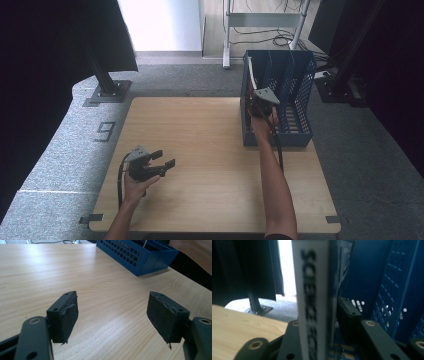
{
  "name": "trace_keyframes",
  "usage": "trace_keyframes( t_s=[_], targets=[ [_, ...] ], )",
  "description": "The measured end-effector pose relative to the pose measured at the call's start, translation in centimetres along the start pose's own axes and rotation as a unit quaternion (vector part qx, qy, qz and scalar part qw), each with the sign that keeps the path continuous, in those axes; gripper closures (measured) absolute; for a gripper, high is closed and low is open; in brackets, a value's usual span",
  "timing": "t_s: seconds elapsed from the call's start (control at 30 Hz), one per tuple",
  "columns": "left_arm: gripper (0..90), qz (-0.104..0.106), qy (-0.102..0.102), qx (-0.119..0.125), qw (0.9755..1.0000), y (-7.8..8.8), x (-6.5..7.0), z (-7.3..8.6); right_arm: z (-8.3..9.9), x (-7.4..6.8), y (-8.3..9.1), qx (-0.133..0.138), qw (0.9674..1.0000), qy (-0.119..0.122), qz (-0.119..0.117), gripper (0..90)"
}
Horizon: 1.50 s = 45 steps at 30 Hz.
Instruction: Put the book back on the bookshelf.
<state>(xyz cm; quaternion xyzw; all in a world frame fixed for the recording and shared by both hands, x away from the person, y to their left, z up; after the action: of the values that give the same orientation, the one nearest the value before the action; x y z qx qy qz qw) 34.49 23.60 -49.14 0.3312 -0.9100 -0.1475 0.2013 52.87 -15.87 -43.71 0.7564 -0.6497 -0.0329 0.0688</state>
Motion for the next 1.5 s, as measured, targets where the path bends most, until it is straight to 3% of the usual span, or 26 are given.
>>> trace_keyframes(
  t_s=[0.17,0.27,0.4,0.73,1.03,1.33,1.5],
  targets=[
    [25.1,0.001,-0.001,0.001,1.0,0.0,0.1,0.0,0.1,0.0,1.3,-0.005,0.9998,0.013,-0.017,62.2],
    [25.1,0.002,-0.002,0.003,1.0,0.0,0.3,-0.1,0.0,-0.1,1.8,-0.012,0.9995,0.02,-0.021,64.6],
    [25.1,0.002,-0.003,0.003,1.0,0.0,0.3,-0.1,-0.1,-0.1,1.5,-0.009,0.9991,0.035,-0.023,66.2],
    [25.2,-0.005,0.003,0.008,1.0,0.4,-0.3,-0.1,-0.4,0.1,-0.1,-0.002,0.9994,0.032,-0.016,66.9],
    [25.2,-0.002,-0.003,0.002,1.0,0.0,0.0,0.0,0.1,0.1,1.0,-0.002,0.999,0.041,-0.02,66.1],
    [25.1,0.0,-0.005,0.0,1.0,-0.1,0.4,0.0,0.5,0.0,1.7,-0.03,0.9975,0.057,-0.03,55.1],
    [25.1,0.001,-0.007,0.0,1.0,-0.1,0.5,-0.1,0.7,0.0,2.2,-0.022,0.9983,0.046,-0.03,51.6]
  ],
)
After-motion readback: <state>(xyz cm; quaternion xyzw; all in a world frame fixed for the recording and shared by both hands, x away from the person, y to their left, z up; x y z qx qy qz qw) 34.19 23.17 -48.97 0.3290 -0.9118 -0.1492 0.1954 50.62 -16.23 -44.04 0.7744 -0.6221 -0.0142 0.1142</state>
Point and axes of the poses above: each handheld gripper's, and its own axes: y roughly backward along the jaws, z roughly out of its underside, x roughly to its right, the point moved 1 cm from there along -y, roughly forward along the jaws, and after that the axes turned 6 degrees about z, right-handed, at the moved point
